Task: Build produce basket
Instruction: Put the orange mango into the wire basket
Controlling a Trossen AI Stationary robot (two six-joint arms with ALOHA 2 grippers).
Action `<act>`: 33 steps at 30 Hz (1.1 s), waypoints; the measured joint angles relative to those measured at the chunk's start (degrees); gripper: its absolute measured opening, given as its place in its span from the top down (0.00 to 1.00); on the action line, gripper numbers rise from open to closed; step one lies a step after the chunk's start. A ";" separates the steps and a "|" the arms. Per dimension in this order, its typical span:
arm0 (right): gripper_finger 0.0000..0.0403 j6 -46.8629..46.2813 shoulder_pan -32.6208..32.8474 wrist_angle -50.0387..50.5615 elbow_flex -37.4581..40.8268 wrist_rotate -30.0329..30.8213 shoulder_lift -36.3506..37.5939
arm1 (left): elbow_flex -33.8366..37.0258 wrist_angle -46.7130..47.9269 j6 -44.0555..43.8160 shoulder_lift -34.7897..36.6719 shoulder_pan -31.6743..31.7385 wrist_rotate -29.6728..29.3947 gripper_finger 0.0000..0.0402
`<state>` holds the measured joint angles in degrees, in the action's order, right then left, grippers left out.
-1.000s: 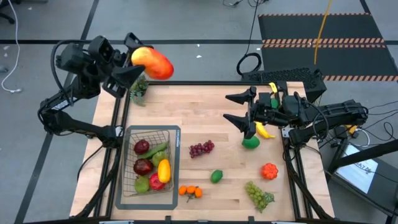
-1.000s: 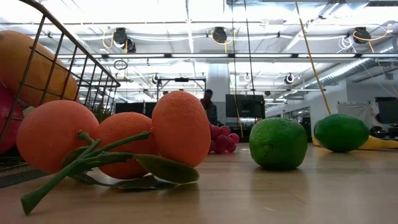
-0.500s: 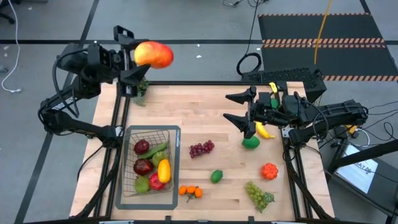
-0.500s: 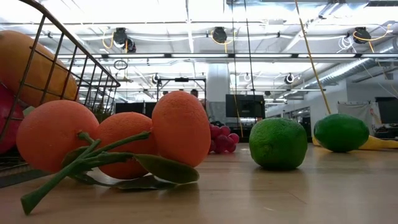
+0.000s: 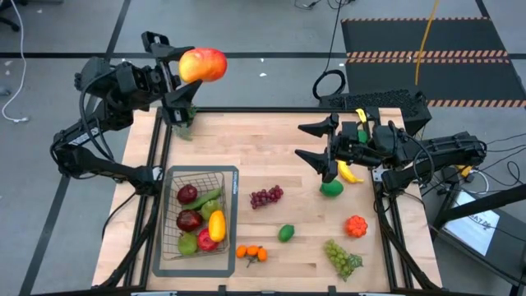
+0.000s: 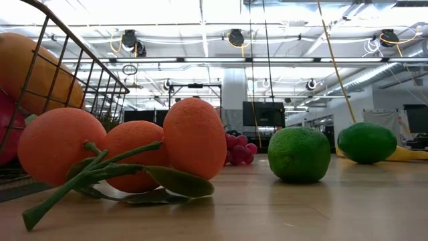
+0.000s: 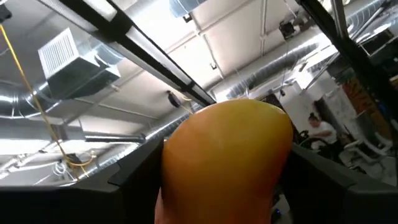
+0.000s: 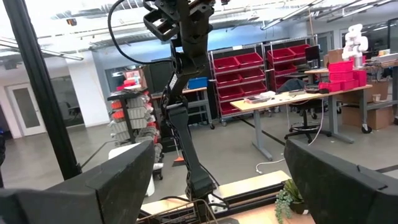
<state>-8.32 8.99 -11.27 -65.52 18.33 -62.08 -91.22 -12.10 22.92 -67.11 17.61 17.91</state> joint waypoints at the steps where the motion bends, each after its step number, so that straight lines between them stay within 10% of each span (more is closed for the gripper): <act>1: 0.13 0.00 0.00 0.00 0.00 -0.04 0.00 | 0.00 0.00 -0.02 0.00 0.00 0.00 0.32; 11: 0.13 0.72 0.00 0.00 0.00 -0.11 0.00 | 0.00 -0.07 -10.12 0.00 -0.20 -0.46 0.24; 24: 0.13 7.56 -0.46 7.83 0.00 -0.13 5.83 | 0.00 3.60 -50.33 0.00 -0.55 -1.45 0.24; 33: 0.13 7.77 -3.71 15.65 0.00 -0.16 11.49 | 0.02 18.76 -49.70 0.00 -4.15 -4.73 0.39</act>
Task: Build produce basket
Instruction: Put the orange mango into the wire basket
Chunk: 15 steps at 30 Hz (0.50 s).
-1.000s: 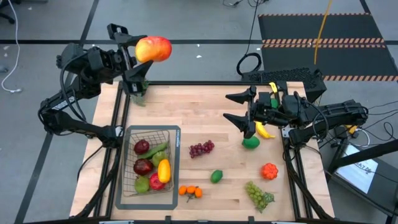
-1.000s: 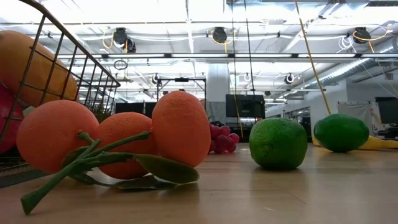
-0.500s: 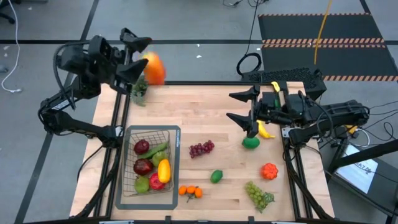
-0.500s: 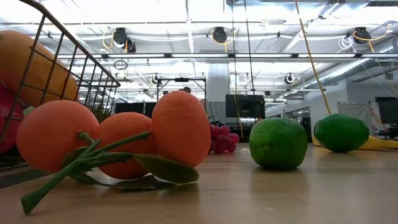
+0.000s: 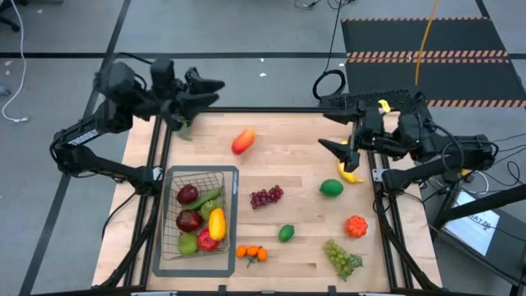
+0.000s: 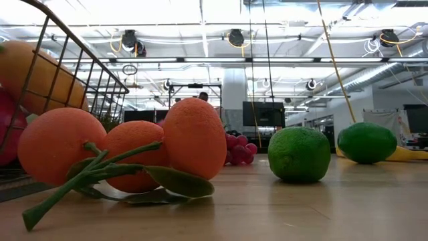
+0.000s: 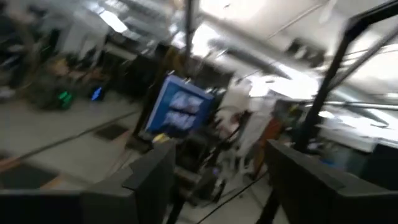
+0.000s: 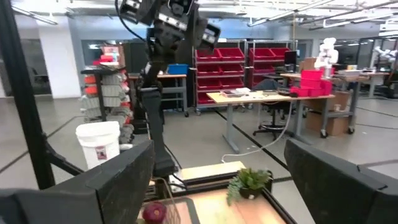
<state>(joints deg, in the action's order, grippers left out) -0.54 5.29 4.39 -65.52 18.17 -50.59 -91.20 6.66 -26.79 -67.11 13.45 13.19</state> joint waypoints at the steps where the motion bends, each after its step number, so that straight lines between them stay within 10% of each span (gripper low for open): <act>1: 0.13 0.23 -0.34 1.28 0.00 -0.02 0.64 | 0.00 2.13 0.29 0.00 -0.35 -1.54 0.42; 15: 0.13 1.25 -4.33 12.69 0.00 -0.04 5.62 | -0.03 25.89 4.36 -7.10 -2.66 -20.39 0.58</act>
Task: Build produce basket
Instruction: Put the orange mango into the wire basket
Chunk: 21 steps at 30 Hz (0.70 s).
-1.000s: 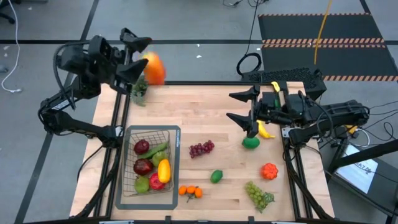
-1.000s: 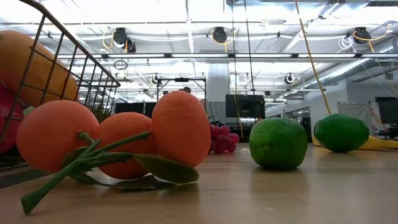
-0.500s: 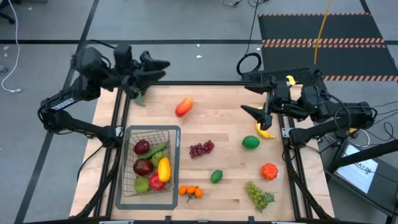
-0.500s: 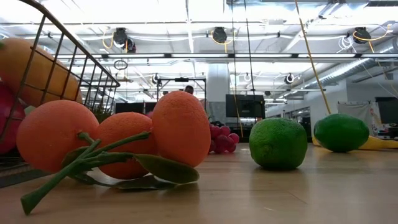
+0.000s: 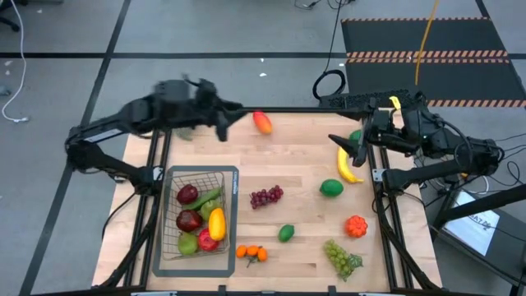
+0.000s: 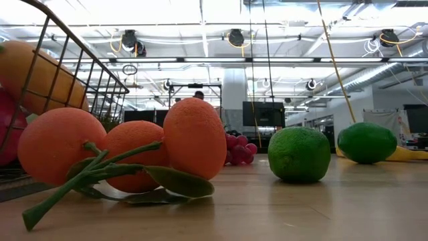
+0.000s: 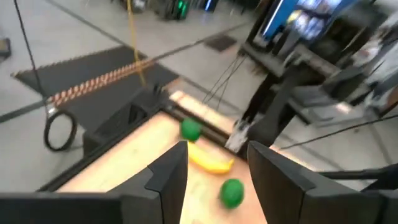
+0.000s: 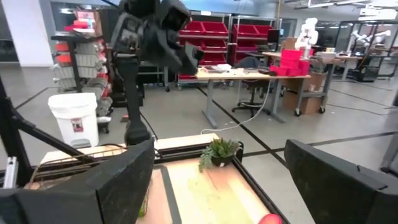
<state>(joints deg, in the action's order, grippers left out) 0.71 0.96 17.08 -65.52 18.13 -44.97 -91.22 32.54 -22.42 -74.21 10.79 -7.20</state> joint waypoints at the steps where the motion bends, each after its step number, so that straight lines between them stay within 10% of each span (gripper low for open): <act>1: 0.13 0.00 -0.28 0.30 0.00 0.00 0.01 | -0.04 0.61 -0.52 -1.42 0.25 0.05 0.57; 12: 0.13 -20.44 -3.56 8.40 0.00 12.43 -1.31 | 0.09 6.12 -8.77 -14.06 6.77 3.11 0.34; 21: 0.13 -21.56 -9.10 4.85 0.00 14.29 -12.90 | 0.03 18.26 -8.63 -7.98 11.57 10.66 0.38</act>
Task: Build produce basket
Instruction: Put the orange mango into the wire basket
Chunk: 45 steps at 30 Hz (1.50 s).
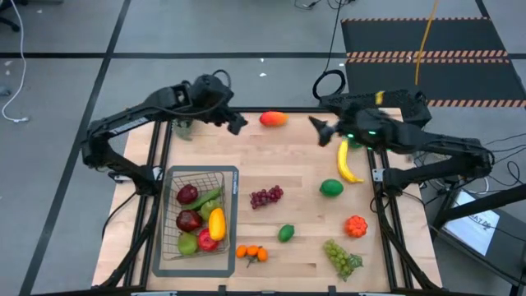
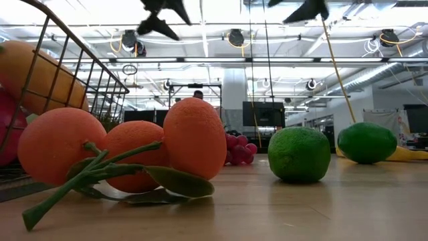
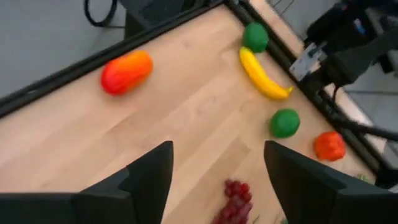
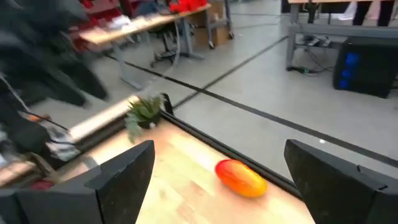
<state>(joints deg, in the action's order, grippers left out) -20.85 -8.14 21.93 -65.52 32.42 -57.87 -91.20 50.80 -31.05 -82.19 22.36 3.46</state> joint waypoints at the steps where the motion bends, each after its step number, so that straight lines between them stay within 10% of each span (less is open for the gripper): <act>1: 0.13 0.73 -0.91 -1.37 0.00 -1.28 -1.98 | 0.00 1.43 0.59 1.26 0.26 -0.31 0.40; 16: 0.13 13.31 -19.97 -29.63 0.00 -38.43 -30.57 | -0.06 6.12 1.97 9.17 -0.42 -1.01 0.63; 34: 0.17 27.76 -32.67 -32.67 -8.17 -58.43 -52.57 | 0.02 5.06 0.29 6.90 -3.62 -6.08 0.67; 45: 0.21 31.56 -32.38 -21.45 -19.69 -57.76 -61.49 | 0.02 4.93 -1.00 6.77 -3.70 -6.17 0.67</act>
<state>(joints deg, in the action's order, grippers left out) 10.71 -40.52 0.48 -85.20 -25.34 -119.36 -91.18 55.73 -32.05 -75.42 18.65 -2.71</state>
